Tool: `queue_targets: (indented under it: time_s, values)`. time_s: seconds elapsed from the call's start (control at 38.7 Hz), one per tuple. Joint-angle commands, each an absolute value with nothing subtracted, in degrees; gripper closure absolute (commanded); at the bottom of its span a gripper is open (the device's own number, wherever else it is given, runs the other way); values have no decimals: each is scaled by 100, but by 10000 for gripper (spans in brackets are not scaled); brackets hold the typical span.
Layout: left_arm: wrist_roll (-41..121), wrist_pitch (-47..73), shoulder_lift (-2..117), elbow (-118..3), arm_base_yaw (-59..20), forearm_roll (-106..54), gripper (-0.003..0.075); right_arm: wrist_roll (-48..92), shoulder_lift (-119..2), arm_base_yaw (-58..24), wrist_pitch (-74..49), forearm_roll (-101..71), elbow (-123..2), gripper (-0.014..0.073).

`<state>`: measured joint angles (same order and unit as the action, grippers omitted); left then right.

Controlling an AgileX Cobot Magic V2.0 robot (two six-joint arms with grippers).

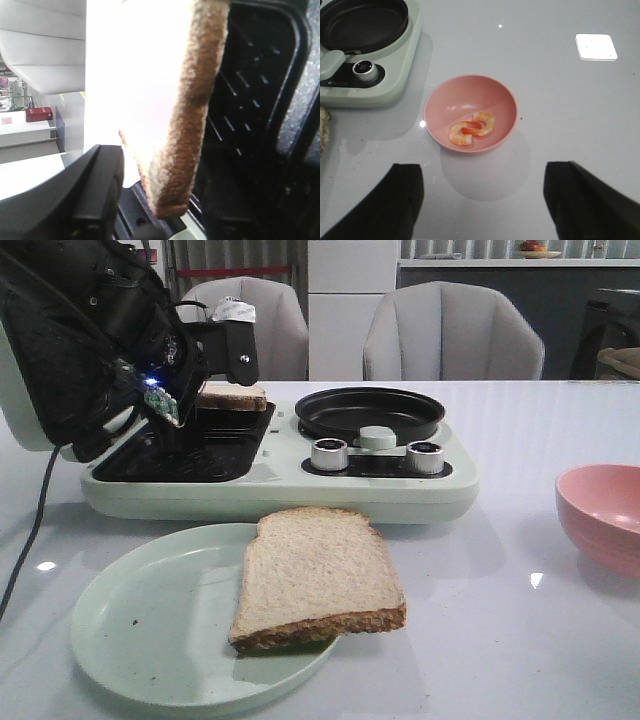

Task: Make breakfast with bread and shrimp
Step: 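Lower the bread into the far press plate and open left gripper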

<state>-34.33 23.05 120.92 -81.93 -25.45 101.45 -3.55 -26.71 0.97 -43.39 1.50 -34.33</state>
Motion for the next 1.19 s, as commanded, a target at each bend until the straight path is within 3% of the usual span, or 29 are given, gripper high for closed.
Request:
queue_targets:
  time_s: [0.0, 0.47, 0.78, 1.16]
  values:
    - [-3520, 2528, 11726, -8367, -2524, 10277, 295, -348, -2731, 126, -3942, 163, -3628, -8]
    - [-3520, 2592, 10917, -7430, -2587, 10277, 295, -348, -2731, 126, -3942, 163, -3628, -8]
    - [-3520, 3441, 9922, -6780, -3287, 10151, 297, -348, -2731, 126, -3942, 163, -3628, -8]
    - [-2887, 5098, 8397, -6719, -4627, 5850, 297, -348, -2731, 126, -3942, 163, -3628, -8]
